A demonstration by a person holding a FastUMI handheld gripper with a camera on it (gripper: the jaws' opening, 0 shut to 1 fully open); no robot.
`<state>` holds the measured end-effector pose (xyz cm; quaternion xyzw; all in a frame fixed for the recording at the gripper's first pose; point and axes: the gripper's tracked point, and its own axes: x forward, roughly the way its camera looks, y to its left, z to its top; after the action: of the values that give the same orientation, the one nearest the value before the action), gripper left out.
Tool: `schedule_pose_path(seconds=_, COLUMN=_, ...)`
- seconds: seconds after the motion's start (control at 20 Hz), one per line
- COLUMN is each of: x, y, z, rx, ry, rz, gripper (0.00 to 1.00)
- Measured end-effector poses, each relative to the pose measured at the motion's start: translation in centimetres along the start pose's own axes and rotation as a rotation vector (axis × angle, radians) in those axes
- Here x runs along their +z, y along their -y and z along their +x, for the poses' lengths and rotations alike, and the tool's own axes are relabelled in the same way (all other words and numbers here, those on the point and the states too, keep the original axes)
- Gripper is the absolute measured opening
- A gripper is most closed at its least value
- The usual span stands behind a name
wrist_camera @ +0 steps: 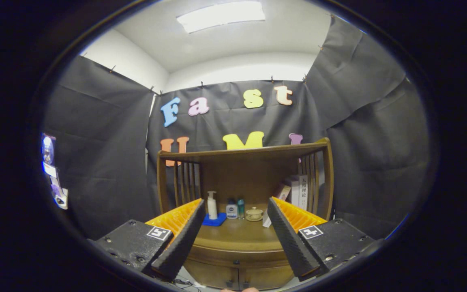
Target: Pull open the drawer, take out the items inside it, and place them on the countertop above the cabinet.
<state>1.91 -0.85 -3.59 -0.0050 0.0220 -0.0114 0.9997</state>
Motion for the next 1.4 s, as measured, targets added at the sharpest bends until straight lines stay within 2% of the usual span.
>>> schedule_pose_path(seconds=0.25, x=-4.2, y=-0.1, z=1.6, rx=-0.005, ry=-0.056, rz=-0.005, gripper=0.99)
schedule_pose_path(seconds=0.5, x=-10.3, y=0.6, z=3.8, rx=-0.024, ry=-0.137, rz=0.013, gripper=1.00)
schedule_pose_path(seconds=0.85, x=-19.2, y=-0.1, z=6.5, rx=-0.023, ry=-0.241, rz=-0.043, gripper=1.00)
schedule_pose_path(seconds=1.15, x=-26.1, y=-0.5, z=9.1, rx=-0.019, ry=-0.325, rz=-0.007, gripper=0.99)
schedule_pose_path(seconds=1.4, x=-31.8, y=-0.1, z=11.6, rx=-0.047, ry=-0.409, rz=0.045, gripper=0.92)
